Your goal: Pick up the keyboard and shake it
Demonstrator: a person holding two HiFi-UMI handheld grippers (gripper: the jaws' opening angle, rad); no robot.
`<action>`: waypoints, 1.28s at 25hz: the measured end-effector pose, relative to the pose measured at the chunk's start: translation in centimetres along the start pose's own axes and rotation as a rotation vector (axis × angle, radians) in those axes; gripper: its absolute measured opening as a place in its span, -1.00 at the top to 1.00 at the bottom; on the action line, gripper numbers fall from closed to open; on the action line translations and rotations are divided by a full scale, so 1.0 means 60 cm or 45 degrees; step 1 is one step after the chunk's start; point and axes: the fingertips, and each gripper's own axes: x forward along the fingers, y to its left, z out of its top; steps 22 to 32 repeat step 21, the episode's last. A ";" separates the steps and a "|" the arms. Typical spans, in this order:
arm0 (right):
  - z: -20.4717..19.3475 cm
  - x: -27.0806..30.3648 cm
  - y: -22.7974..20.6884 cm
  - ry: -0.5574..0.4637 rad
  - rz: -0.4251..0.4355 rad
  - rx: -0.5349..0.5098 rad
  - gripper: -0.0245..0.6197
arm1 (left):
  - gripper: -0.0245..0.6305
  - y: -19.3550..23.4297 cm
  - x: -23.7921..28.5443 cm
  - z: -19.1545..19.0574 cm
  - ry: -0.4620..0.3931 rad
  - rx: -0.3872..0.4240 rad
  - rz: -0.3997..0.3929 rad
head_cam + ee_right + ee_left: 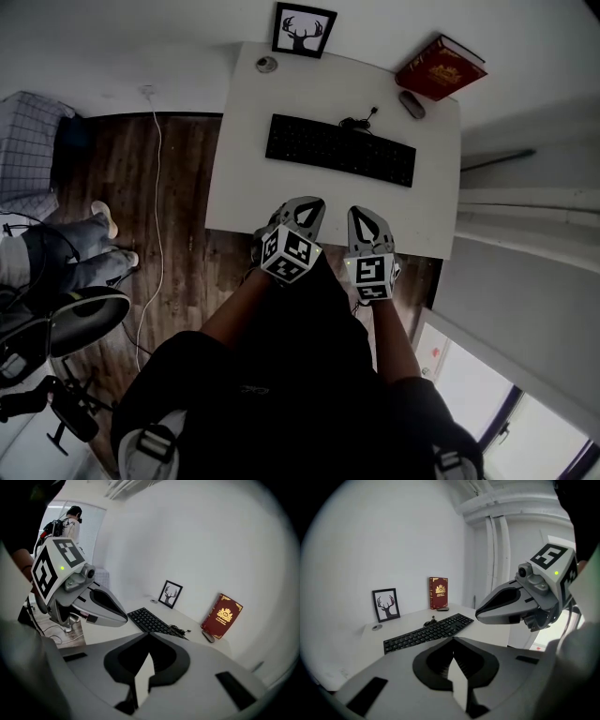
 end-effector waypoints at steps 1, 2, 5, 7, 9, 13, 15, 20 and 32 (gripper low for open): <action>0.003 -0.002 -0.001 0.000 -0.009 -0.004 0.86 | 0.92 0.000 -0.003 0.002 -0.005 0.006 -0.002; 0.005 -0.004 -0.001 0.000 -0.015 -0.008 0.86 | 0.92 0.002 -0.005 0.003 -0.009 0.011 -0.002; 0.013 -0.004 0.001 -0.001 -0.022 -0.022 0.86 | 0.92 0.013 -0.011 0.005 -0.015 0.016 0.008; 0.019 -0.002 0.001 -0.005 -0.024 -0.041 0.86 | 0.92 0.022 -0.014 0.008 -0.019 0.019 0.019; 0.023 0.002 -0.001 -0.012 -0.030 -0.064 0.86 | 0.92 0.026 -0.017 0.014 -0.023 0.031 0.023; 0.035 0.014 0.004 -0.017 -0.021 -0.117 0.86 | 0.92 0.027 -0.022 0.015 -0.006 0.064 0.015; 0.042 0.018 0.011 -0.022 -0.007 -0.154 0.86 | 0.92 0.028 -0.023 0.014 0.005 0.076 0.010; 0.049 0.025 0.019 -0.020 0.009 -0.197 0.86 | 0.92 0.034 -0.020 0.018 0.005 0.088 -0.005; 0.050 0.027 0.019 -0.018 0.010 -0.200 0.86 | 0.92 0.035 -0.019 0.019 0.003 0.091 -0.008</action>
